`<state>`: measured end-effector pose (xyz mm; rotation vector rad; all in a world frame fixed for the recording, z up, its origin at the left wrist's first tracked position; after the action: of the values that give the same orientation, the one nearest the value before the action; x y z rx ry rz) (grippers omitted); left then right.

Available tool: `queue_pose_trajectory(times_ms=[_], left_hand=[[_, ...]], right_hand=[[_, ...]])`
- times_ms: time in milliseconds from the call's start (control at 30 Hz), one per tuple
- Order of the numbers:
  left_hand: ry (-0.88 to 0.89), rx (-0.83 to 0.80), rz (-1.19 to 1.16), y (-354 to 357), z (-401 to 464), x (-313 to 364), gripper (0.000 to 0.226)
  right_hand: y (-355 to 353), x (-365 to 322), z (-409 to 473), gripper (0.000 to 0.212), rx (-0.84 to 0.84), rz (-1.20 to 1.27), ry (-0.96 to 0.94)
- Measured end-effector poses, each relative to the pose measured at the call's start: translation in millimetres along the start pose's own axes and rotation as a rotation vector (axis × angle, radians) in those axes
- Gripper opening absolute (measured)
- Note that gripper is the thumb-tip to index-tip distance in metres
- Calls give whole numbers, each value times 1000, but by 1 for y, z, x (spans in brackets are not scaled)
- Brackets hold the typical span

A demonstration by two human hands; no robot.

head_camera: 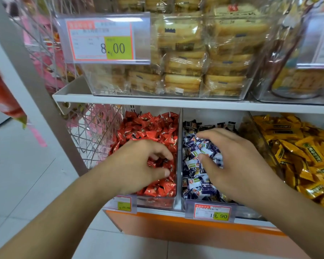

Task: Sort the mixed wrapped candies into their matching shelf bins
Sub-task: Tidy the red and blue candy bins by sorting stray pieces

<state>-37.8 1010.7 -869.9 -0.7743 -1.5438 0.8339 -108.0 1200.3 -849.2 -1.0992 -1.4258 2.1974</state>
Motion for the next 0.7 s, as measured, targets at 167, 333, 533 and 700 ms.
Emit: queue_pose_trajectory(times_ms=[167,333,533,700], left_hand=[[92,-191,231,26,0,-9,51],[105,-107,205,29,13,-17,44],[66,-9,111,26,23,-20,30],[-54,190,-74,-7,27,-28,19]], right_hand=[[18,-24,-4,39,-103,82,-148],[30,-23,-4,34,-139,126,-196],[30,-19,-4,34,-129,111,-197],[30,-19,-4,34,-133,121,-199]])
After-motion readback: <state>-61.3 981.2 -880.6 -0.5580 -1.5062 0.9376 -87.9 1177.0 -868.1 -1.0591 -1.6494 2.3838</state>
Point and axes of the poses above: each hand's wrist, its own z-axis towards the middle knuckle, its own y-axis out of the palm, x = y × z, the point moved 7 cm from there along z, towards the middle knuckle, and after that the axes turned 1 degree about z, right-handed, at the moved point
